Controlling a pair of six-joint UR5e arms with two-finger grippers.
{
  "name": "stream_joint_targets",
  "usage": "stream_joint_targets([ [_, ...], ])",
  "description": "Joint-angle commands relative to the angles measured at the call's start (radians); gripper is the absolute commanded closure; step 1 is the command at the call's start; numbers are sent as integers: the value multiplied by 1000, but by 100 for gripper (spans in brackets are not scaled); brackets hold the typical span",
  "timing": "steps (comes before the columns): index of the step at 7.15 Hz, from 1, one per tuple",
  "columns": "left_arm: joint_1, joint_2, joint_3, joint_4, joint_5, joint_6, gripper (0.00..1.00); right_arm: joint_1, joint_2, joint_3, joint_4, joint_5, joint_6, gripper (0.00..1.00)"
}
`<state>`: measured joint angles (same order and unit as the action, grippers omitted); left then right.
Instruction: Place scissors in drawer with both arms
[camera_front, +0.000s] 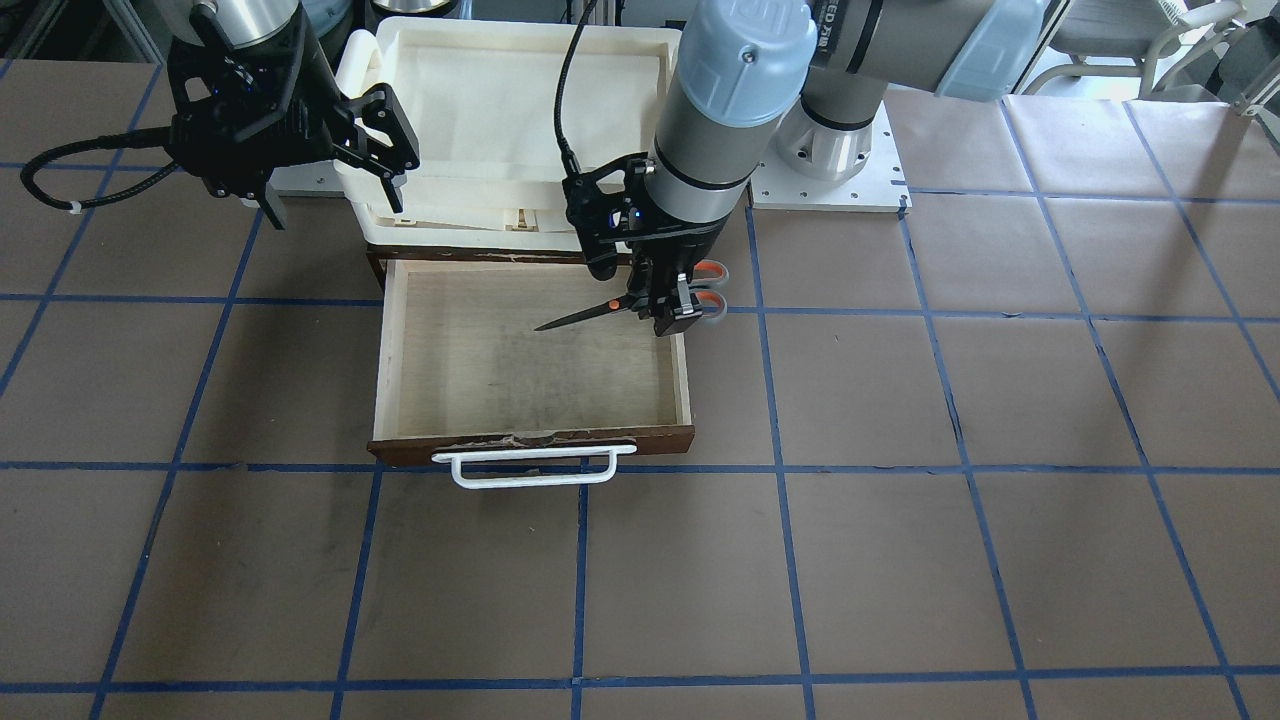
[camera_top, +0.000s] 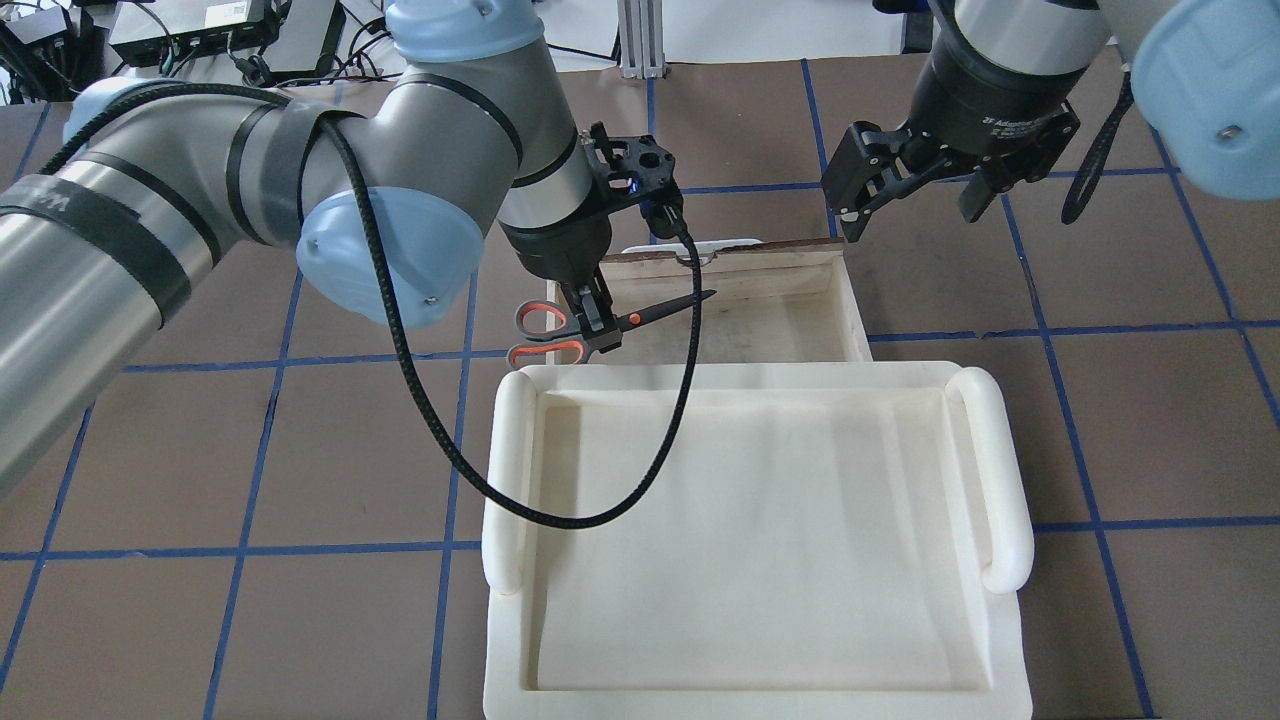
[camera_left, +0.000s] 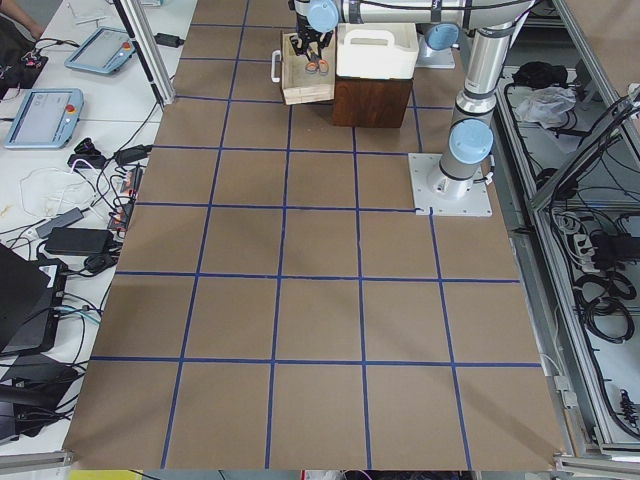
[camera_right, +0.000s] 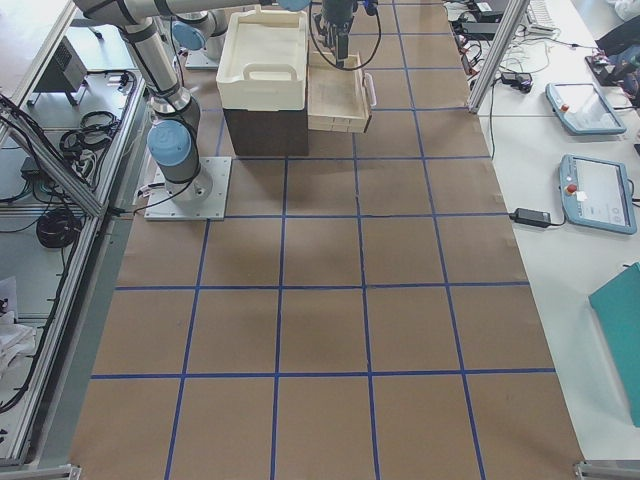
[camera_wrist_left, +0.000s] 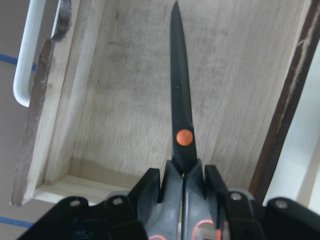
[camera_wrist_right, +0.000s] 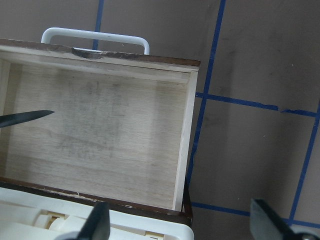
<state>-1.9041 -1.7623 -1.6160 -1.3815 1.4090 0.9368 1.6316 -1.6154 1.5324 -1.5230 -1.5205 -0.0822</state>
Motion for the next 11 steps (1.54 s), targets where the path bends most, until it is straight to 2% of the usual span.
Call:
stream_joint_targets([
  [1,-55,-69,-1,86,2,-61,100,-1,-12,0,0,-3,185,0],
  [3,-70,-104,1,93,2,-47,100,-1,-20,2,-2,-103,193,0],
  [5,-73,-127,-2,110,1,-36,100,0,-15,2,0,-102,182,0],
  [6,-73,-137,-2,110,1,-11,86,1,-15,2,1,-102,180,0],
  [7,-73,-138,-11,110,1,-1,67,-1,-17,2,3,-102,179,0],
  [9,-75,-140,-12,111,-5,-7,48,1,-15,3,1,-104,179,0],
  [11,-84,-119,-4,107,1,-9,13,1,-15,2,-6,-102,176,0],
])
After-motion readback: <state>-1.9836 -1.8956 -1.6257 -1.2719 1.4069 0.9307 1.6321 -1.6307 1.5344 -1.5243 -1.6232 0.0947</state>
